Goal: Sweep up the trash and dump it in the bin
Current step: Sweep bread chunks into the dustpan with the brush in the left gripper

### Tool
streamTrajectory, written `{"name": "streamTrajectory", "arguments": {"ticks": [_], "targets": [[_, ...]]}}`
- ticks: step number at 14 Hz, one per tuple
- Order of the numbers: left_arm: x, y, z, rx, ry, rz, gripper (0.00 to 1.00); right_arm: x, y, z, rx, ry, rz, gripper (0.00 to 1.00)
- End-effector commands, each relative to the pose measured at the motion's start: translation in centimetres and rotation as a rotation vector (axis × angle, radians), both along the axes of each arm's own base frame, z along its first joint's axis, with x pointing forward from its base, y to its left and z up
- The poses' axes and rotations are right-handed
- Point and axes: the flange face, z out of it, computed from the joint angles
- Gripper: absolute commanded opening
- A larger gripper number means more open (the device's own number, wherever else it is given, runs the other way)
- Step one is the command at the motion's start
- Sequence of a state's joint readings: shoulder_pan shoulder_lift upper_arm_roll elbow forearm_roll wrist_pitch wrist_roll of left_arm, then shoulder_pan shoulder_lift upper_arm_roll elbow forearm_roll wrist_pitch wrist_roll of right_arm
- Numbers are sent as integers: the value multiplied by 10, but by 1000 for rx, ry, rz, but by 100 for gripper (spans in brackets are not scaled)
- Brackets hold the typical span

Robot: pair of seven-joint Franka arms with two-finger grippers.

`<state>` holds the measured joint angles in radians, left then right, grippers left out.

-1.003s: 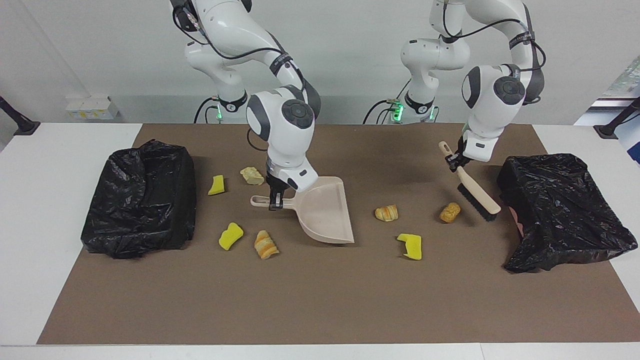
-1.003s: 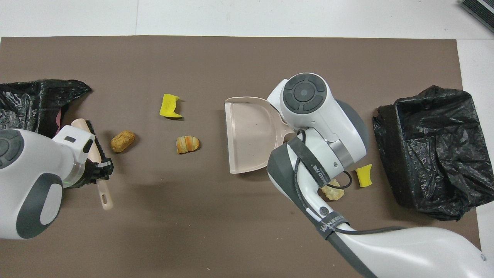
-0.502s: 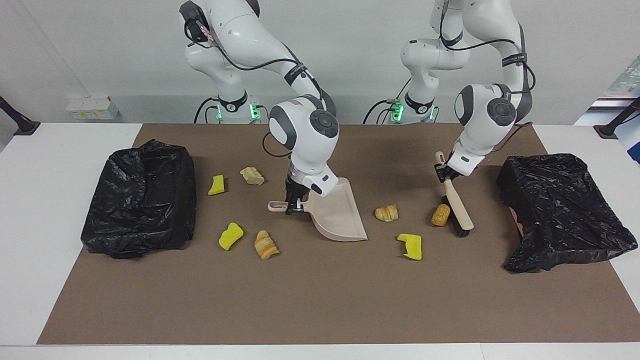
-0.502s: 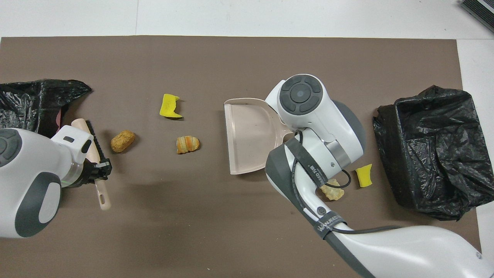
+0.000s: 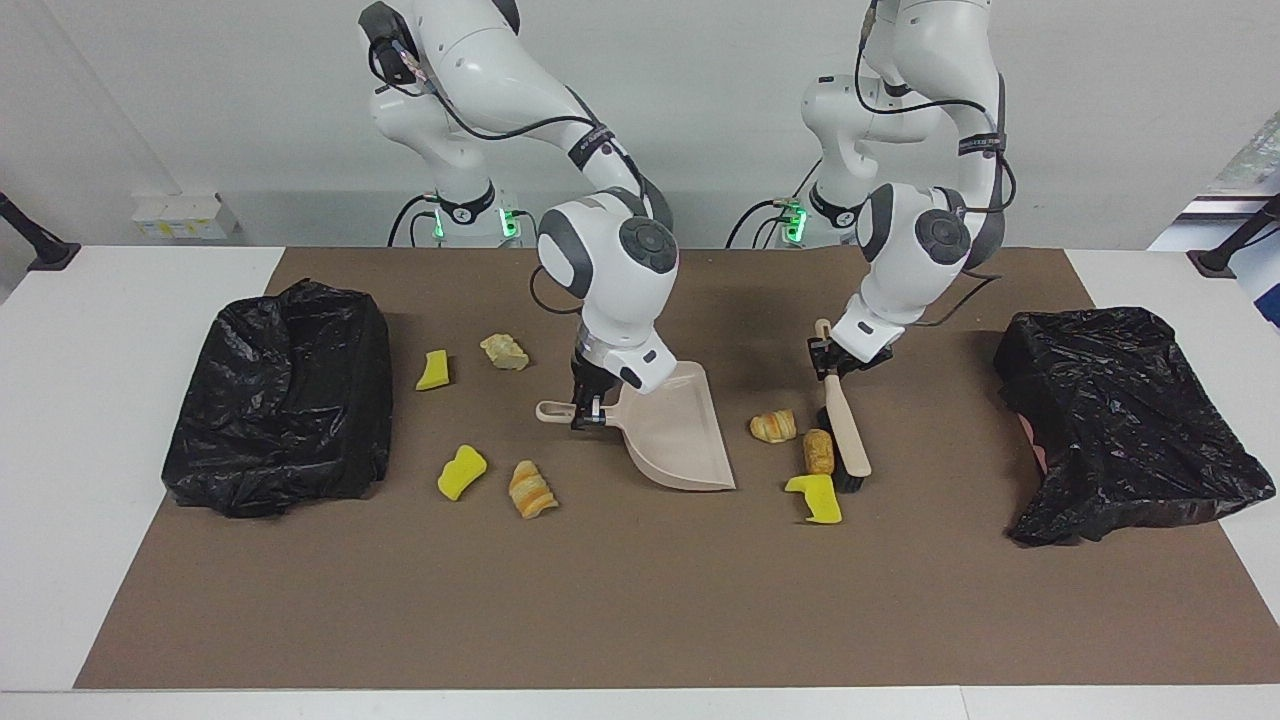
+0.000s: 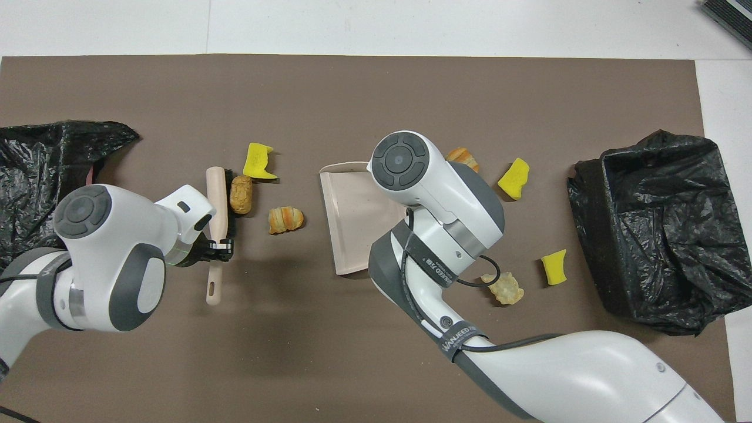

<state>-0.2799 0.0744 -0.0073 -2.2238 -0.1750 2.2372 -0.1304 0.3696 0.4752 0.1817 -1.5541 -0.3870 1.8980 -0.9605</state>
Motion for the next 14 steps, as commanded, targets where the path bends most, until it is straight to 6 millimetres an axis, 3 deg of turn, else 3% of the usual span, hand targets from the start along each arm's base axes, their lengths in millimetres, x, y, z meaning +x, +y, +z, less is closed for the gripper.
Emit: {"name": "streamTrajectory", "arguments": {"ticks": [1, 6, 11, 12, 14], "targets": [[-2, -25, -3, -14, 7, -51, 0, 3, 1, 0, 3, -18, -17, 0], [-27, -81, 1, -21, 5, -143, 0, 4, 0, 1, 3, -20, -18, 0], [-55, -162, 19, -111, 13, 79, 0, 4, -1, 3, -7, -20, -19, 0], [-49, -173, 31, -120, 10, 82, 0, 3, 0, 5, -8, -22, -17, 0], [-40, -166, 48, -124, 24, 81, 0, 3, 0, 4, -9, -22, -17, 0]]}}
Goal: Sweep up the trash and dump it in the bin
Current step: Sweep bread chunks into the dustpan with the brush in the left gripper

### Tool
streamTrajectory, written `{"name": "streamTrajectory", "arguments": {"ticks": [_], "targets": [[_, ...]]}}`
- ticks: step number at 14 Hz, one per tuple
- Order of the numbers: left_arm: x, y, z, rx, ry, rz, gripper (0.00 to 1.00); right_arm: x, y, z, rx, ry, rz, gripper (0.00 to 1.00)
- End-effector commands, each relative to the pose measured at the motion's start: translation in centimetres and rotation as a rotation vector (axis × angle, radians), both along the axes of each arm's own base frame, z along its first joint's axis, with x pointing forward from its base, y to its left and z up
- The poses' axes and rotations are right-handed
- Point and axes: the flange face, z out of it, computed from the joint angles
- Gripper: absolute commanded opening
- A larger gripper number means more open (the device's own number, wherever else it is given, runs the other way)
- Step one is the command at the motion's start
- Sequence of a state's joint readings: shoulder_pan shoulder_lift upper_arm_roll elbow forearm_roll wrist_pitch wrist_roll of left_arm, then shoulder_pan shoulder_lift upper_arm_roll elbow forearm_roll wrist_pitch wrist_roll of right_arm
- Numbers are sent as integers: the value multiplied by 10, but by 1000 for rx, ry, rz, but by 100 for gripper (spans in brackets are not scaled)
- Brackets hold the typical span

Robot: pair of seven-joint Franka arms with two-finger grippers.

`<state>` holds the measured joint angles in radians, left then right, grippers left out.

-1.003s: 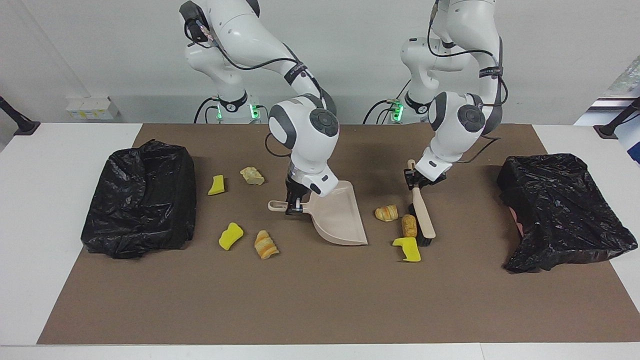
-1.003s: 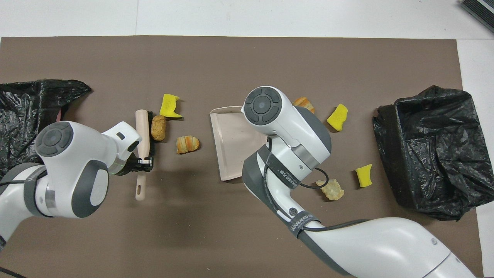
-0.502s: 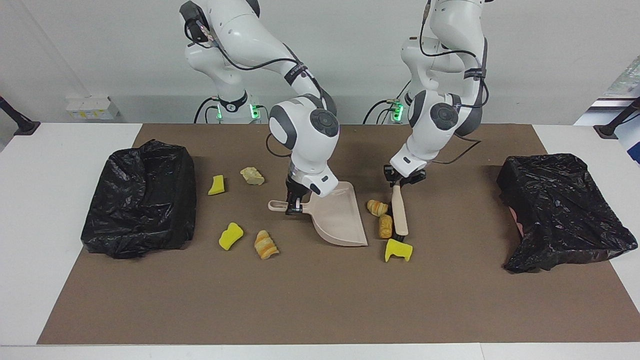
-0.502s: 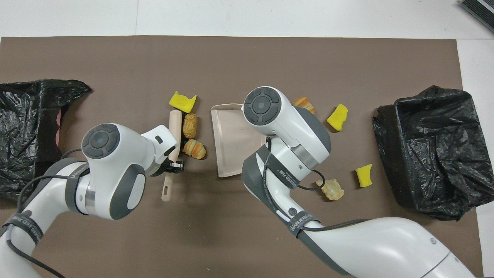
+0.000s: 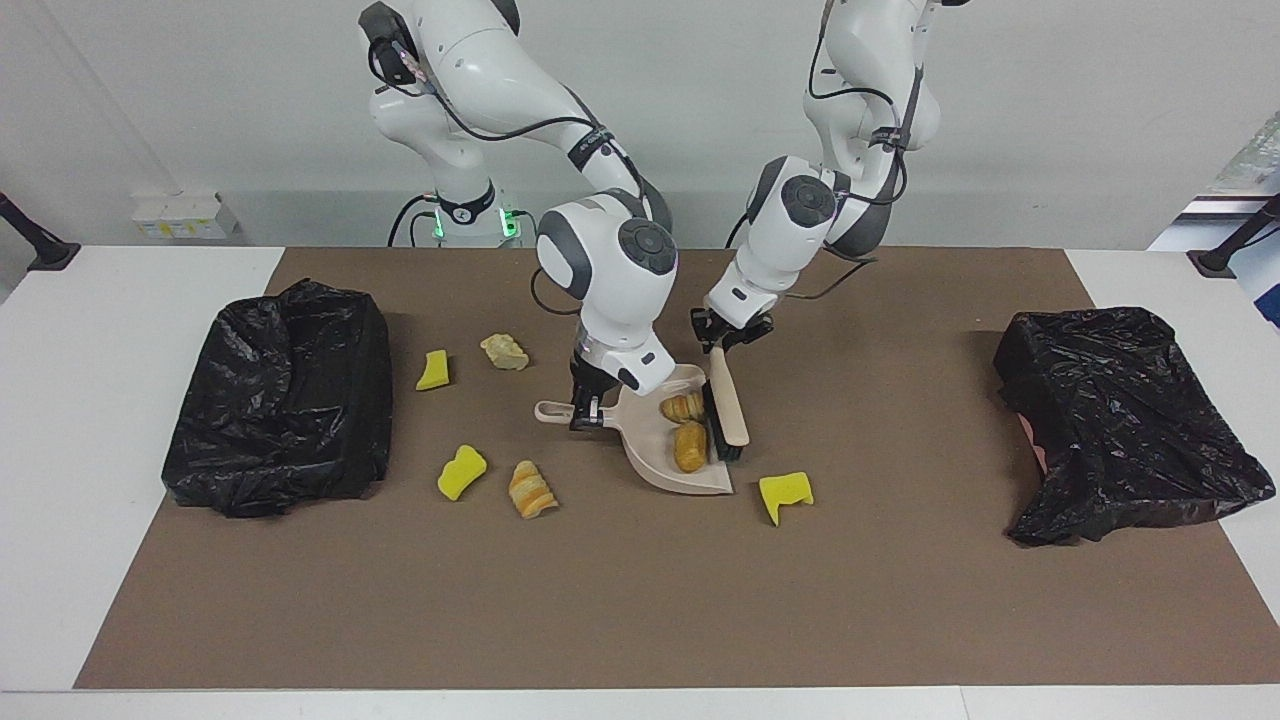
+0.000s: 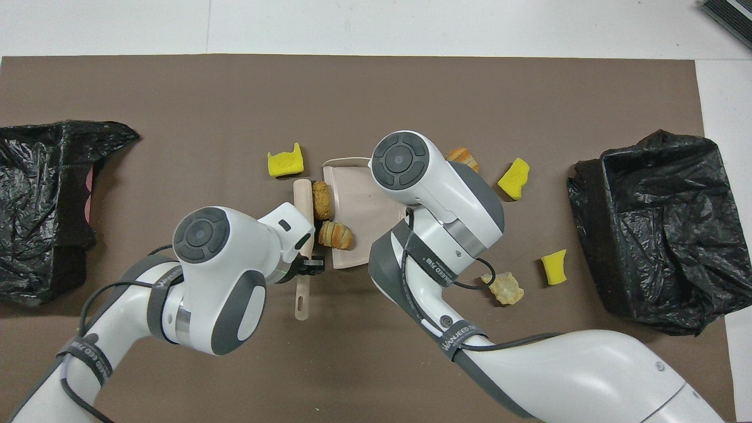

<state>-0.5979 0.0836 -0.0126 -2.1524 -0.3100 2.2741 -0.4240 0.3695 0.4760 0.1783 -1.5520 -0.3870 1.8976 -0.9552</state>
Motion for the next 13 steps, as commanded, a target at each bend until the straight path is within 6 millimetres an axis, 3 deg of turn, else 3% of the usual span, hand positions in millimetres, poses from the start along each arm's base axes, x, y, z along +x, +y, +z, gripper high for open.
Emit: {"name": "streamTrajectory", "arguments": {"ticks": [1, 3, 5, 7, 10, 13], "targets": [[24, 14, 30, -21, 28, 35, 0, 3, 1, 4, -5, -20, -10, 0], [49, 40, 47, -8, 50, 66, 0, 5, -3, 4, -5, -23, -14, 0], [65, 61, 47, 9, 31, 91, 0, 5, -2, 5, -3, -26, -12, 0], [82, 94, 41, 67, 6, 68, 0, 4, -1, 5, -2, -25, -11, 0], [111, 140, 15, 108, 4, -34, 0, 3, 1, 4, 7, -19, -18, 0], [124, 156, -6, 105, 9, -92, 0, 1, 3, 3, 11, -34, -72, 0]]}}
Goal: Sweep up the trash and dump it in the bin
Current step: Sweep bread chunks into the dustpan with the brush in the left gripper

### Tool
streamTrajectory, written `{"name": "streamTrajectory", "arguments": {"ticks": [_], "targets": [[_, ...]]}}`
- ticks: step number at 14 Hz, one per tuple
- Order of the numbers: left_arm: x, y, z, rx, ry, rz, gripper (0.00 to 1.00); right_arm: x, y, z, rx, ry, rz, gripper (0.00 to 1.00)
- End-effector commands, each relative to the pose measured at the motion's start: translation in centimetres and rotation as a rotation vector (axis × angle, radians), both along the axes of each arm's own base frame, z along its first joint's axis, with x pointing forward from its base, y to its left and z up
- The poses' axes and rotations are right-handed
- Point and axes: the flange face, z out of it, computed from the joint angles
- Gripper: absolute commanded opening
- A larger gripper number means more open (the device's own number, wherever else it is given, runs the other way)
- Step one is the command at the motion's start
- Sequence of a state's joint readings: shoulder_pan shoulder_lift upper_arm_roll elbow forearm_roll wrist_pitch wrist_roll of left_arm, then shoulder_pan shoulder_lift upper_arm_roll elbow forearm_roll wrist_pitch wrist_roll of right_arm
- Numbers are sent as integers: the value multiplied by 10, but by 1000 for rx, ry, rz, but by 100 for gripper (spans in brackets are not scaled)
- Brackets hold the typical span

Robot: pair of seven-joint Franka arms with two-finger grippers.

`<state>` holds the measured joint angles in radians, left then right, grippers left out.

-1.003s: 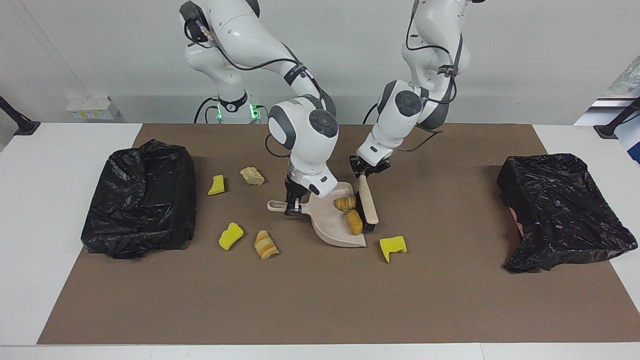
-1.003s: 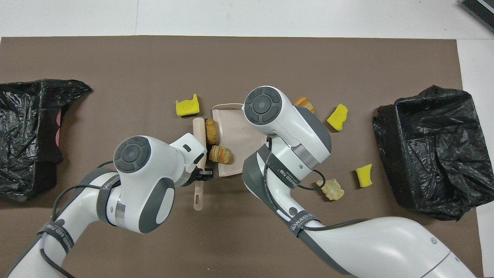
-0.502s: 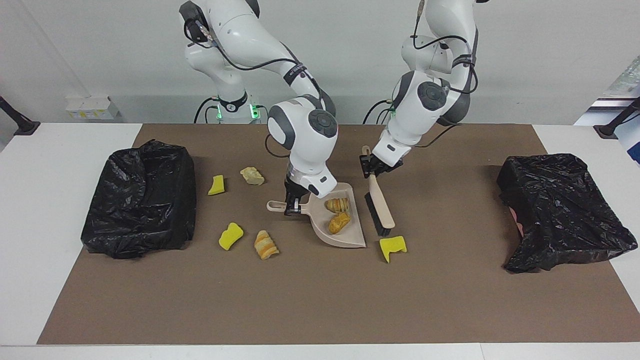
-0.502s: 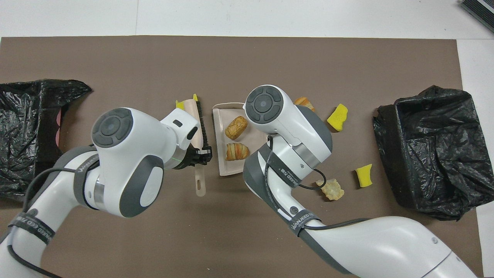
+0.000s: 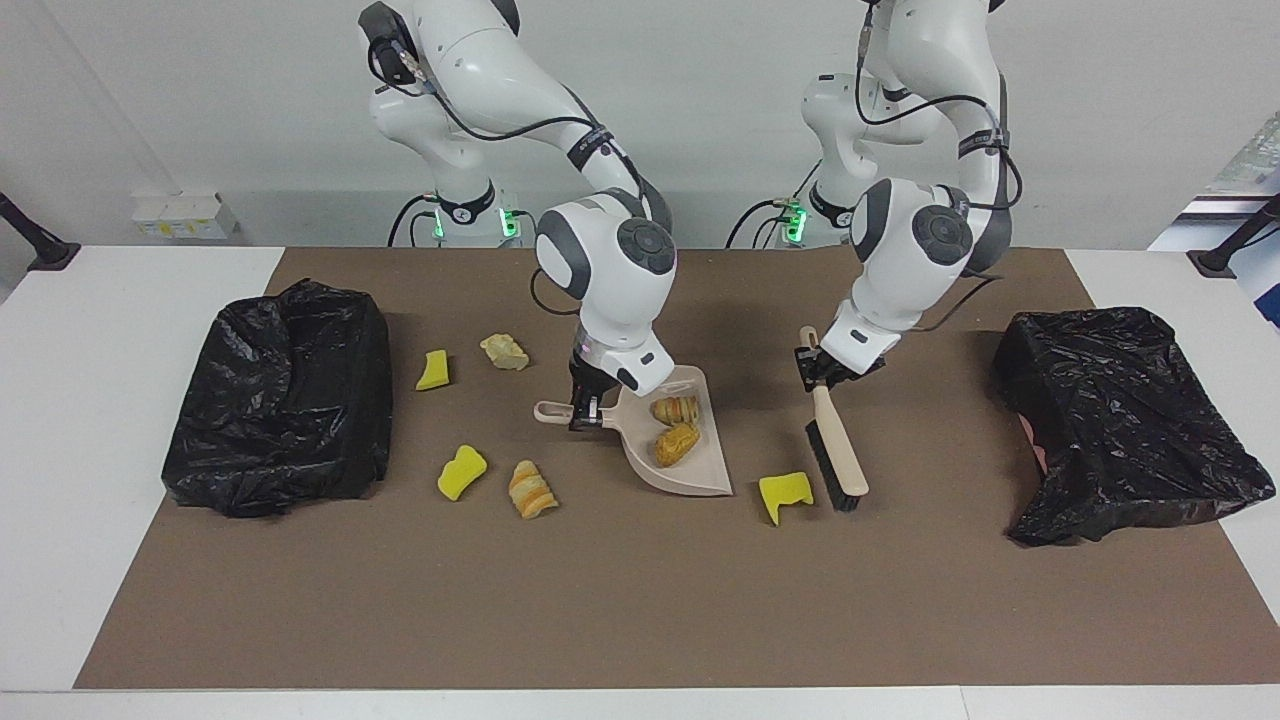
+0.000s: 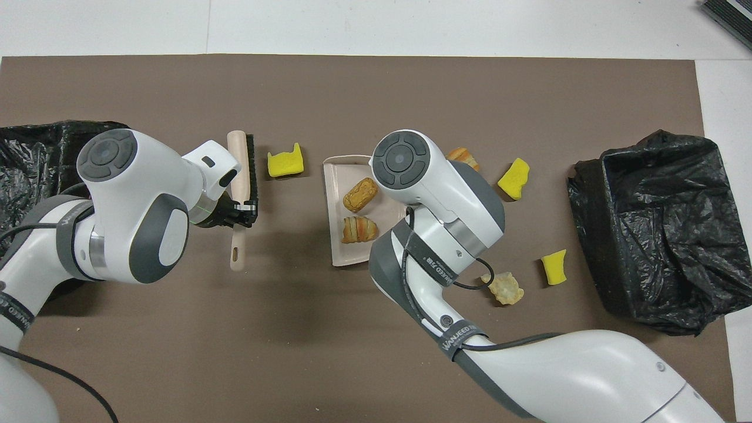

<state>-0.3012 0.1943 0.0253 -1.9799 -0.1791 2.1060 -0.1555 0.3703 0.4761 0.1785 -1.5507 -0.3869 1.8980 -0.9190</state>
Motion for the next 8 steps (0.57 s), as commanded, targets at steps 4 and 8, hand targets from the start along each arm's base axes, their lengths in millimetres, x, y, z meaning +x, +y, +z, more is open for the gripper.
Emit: {"name": "streamTrajectory", "arguments": {"ticks": [4, 8], "targets": [[-6, -23, -6, 6, 61, -177, 0, 0, 2, -1, 6, -23, -57, 0], [-37, -87, -2, 5, 60, -313, 0, 0, 3, -1, 9, -25, -69, 0]]}}
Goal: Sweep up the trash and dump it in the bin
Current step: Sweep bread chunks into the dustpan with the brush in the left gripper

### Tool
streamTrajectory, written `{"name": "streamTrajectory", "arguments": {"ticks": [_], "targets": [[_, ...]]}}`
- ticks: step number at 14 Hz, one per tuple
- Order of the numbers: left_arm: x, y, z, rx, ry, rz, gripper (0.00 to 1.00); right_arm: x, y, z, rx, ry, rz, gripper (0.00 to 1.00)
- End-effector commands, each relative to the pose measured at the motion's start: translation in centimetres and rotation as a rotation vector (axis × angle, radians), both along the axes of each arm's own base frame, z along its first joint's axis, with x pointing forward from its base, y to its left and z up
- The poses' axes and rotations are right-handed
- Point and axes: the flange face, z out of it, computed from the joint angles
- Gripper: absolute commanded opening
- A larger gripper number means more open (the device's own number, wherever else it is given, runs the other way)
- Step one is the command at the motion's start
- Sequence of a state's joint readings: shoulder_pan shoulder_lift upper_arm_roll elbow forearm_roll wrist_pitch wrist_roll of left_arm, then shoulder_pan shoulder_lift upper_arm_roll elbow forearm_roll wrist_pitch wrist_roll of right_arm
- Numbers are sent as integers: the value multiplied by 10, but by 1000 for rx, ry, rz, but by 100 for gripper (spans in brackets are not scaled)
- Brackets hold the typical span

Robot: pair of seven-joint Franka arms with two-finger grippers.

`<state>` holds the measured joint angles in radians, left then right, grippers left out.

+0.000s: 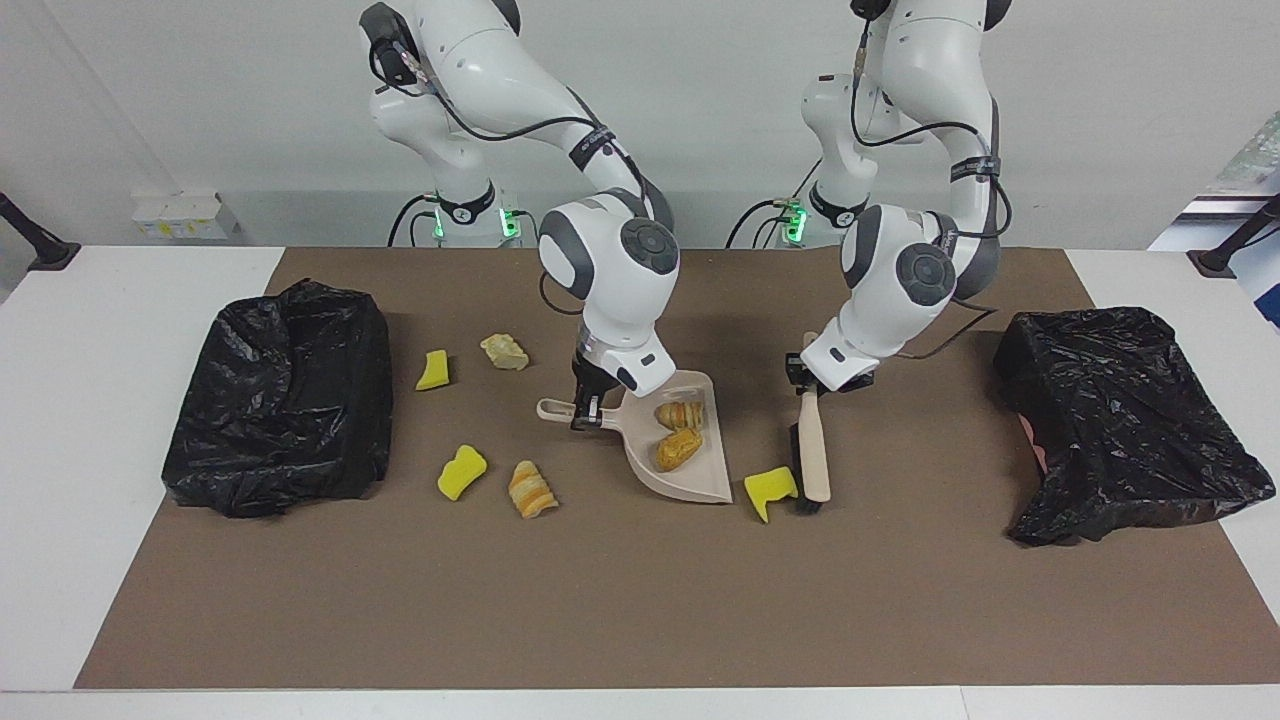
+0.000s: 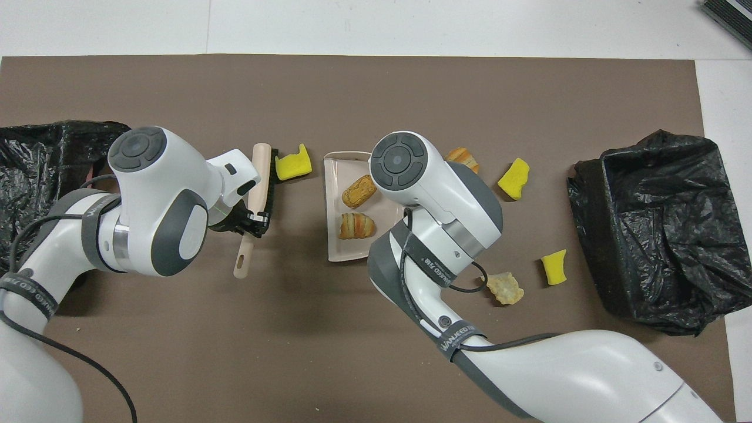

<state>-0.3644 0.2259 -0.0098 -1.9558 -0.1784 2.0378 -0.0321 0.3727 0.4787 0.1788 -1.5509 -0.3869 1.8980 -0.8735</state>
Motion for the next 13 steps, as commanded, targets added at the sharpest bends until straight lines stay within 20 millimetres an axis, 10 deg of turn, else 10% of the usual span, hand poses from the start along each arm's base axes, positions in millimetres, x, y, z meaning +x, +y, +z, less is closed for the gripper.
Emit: {"name": "streamTrajectory", "arguments": {"ticks": [1, 6, 13], "targets": [[-26, -48, 13, 7, -4, -116, 0, 1, 1, 1, 8, -17, -37, 0], [-61, -96, 25, 10, 31, -191, 0, 2, 0, 4, 8, -24, -38, 0], [-56, -75, 84, -40, -17, -95, 0, 5, -17, 25, -10, -21, -63, 0]]}}
